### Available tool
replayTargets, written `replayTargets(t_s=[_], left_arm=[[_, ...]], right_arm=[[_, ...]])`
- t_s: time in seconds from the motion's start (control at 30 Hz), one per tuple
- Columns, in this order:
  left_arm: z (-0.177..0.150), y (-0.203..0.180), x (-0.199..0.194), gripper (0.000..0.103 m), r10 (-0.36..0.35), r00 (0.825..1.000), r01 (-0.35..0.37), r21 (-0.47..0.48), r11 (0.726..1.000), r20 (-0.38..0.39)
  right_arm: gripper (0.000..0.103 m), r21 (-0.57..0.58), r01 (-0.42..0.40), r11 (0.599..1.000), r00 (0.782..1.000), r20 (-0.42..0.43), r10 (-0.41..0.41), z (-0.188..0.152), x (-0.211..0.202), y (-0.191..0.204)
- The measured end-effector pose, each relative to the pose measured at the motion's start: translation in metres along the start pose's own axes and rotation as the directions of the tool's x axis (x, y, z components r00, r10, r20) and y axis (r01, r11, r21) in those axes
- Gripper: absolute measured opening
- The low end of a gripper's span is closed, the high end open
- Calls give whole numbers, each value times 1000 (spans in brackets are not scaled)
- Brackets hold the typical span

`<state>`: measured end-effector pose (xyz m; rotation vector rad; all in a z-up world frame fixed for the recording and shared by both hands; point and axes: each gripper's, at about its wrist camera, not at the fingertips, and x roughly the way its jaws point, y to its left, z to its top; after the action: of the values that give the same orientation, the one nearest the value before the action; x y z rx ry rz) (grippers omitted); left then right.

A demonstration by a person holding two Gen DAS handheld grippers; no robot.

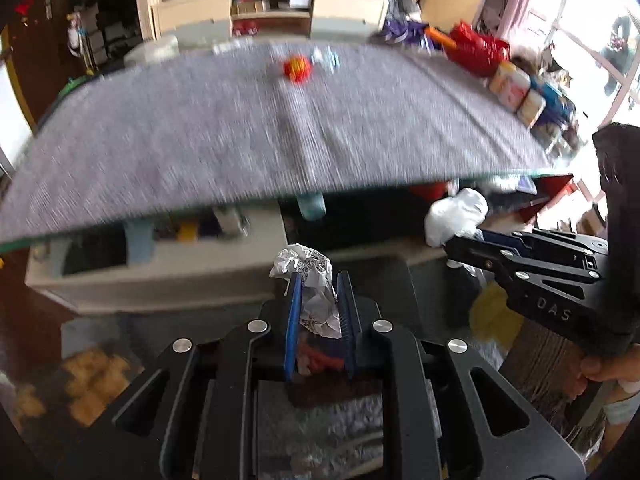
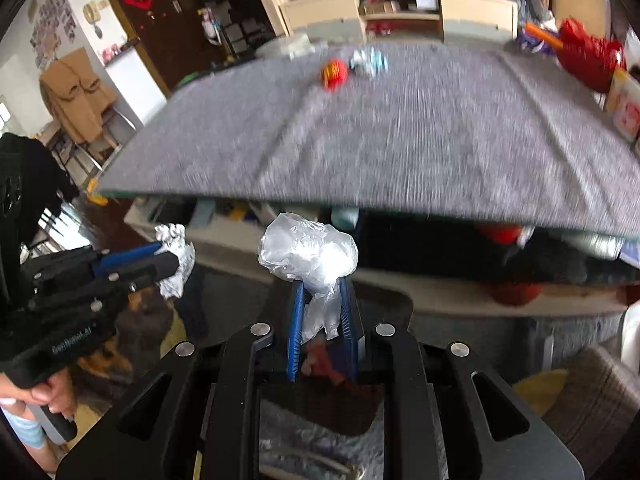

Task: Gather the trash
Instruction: 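Lower both tools over the bin and release the foil and bag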

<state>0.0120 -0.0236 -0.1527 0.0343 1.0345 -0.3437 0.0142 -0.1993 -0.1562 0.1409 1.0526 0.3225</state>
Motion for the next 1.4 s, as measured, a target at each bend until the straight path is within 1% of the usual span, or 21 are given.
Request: replayTargets(t_s=[0.07, 0.23, 0.4, 0.47, 0.57, 0.6, 0.63, 0.67, 0.73, 0.77, 0.83, 0.87, 0.93, 1.03, 1.13, 1.17, 1.3, 1.4], left_arm=[[-11, -1, 14, 17, -18, 999, 17, -9, 1000, -36], [-32, 0, 45, 17, -39, 993, 35, -38, 999, -109], [-45, -2, 68, 18, -62, 983, 54, -49, 997, -170], [-48, -4, 73, 18, -69, 980, 62, -45, 997, -186], [-50, -3, 78, 25, -68, 978, 59, -50, 997, -197], [-50, -2, 80, 30, -69, 977, 59, -56, 997, -201], [-50, -1, 81, 35, -68, 977, 58, -58, 997, -203], [-50, 0, 81, 38, -66, 977, 55, -60, 997, -203], [-49, 2, 82, 46, -63, 976, 51, -63, 997, -206], [-49, 2, 82, 48, -63, 976, 50, -64, 997, -208], [-48, 3, 83, 58, -53, 977, 40, -64, 997, -209], [-48, 4, 82, 61, -49, 977, 37, -63, 997, -208], [-46, 5, 81, 73, -37, 978, 25, -61, 998, -207], [-42, 9, 77, 81, -18, 980, 5, -65, 998, -199], [-33, 13, 67, 89, -1, 984, -12, -73, 997, -176], [-30, 14, 62, 90, 4, 986, -17, -74, 997, -165], [-6, 16, 39, 93, 27, 995, -34, -70, 997, -99], [14, 15, 24, 95, 45, 998, -48, -55, 997, -51]], right_arm=[[19, 8, -2, 1000, 1000, -31, 2, -10, 10, -2], [19, 34, 1, 999, 994, -110, 2, -30, 37, -7], [22, 47, 7, 999, 986, -164, 1, -40, 53, -11], [22, 51, 9, 999, 985, -171, 0, -40, 55, -12], [22, 66, 20, 998, 984, -175, -8, -40, 57, -17], [25, 75, 25, 997, 984, -177, -11, -39, 58, -20], [34, 85, 25, 996, 984, -178, -9, -39, 58, -21], [45, 92, 24, 996, 984, -177, -7, -38, 59, -22], [53, 108, 26, 994, 985, -174, -7, -38, 60, -25], [54, 114, 28, 993, 985, -174, -8, -38, 60, -27], [55, 128, 38, 991, 985, -171, -15, -37, 59, -31], [58, 135, 44, 990, 986, -166, -21, -36, 58, -33], [63, 145, 54, 988, 987, -155, -31, -34, 55, -36], [69, 154, 63, 986, 990, -136, -43, -28, 48, -39], [76, 156, 73, 985, 994, -95, -59, -17, 33, -41], [77, 156, 75, 985, 995, -82, -63, -13, 29, -40], [78, 161, 64, 985, 998, 0, -64, 13, 4, -40], [78, 155, 58, 986, 997, 43, -65, 32, -8, -39]])
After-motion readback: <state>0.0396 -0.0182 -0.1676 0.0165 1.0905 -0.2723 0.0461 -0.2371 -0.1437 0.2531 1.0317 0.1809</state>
